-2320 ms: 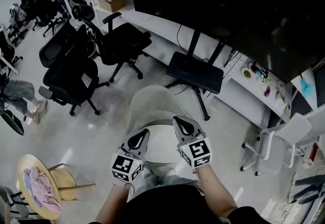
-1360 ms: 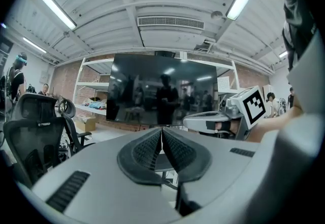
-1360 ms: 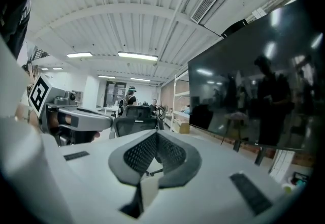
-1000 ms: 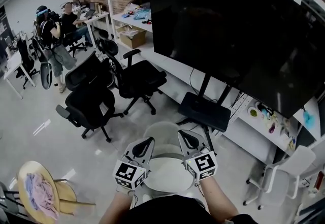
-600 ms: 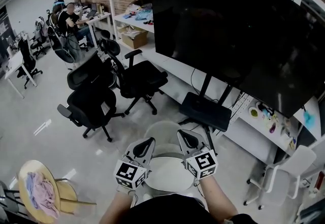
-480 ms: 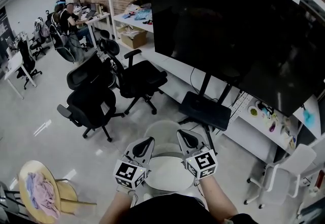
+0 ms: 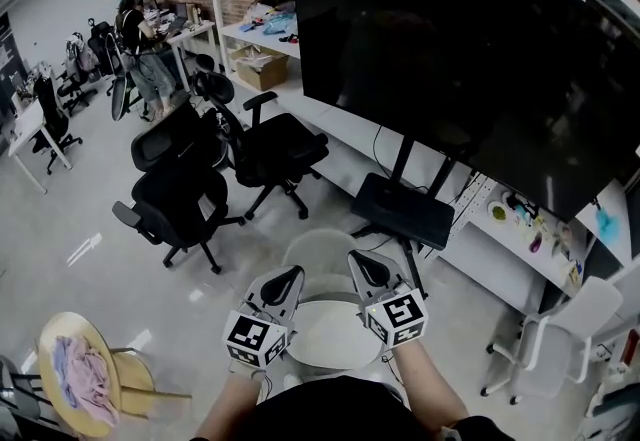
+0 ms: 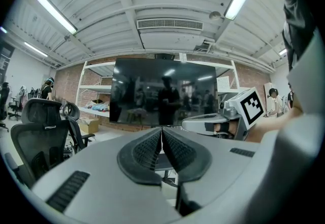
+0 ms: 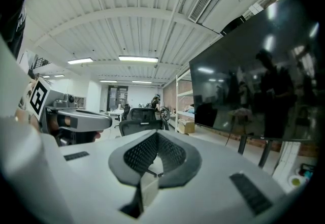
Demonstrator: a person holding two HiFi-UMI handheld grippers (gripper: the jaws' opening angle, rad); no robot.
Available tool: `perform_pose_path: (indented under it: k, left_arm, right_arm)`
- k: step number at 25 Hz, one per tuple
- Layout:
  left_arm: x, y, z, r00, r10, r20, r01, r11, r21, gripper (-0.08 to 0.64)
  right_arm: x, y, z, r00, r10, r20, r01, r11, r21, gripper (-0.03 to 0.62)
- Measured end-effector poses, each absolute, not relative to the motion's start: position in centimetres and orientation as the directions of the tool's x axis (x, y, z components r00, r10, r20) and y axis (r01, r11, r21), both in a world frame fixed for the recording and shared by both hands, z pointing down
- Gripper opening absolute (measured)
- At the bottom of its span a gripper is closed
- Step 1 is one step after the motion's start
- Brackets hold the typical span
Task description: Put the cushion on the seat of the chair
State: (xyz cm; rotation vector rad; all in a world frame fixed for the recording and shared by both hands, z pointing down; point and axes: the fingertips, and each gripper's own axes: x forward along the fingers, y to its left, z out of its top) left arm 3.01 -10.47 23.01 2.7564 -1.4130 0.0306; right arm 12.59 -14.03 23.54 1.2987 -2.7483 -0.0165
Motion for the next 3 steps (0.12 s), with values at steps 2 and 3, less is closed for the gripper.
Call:
perform_pose_path:
  k: [2,3]
  left_arm:
    - [3.0,-10.57,22.89,0.581,-0.813,0.034,-0.814,-0.581,0.029,0.012]
    - [2.99,-10.62,22.84,0.58,-0.814,0.033,-0.815,-0.579,0.029,0.012]
  right_arm:
    - [12.66,-14.07,23.49,-0.632,-0.77,0.086,-0.769,0.637,0.055,0.008]
    - [12.71,-14.08,23.47,-0.632,-0.77,0.087,-0.769,0.637,0.056,0.008]
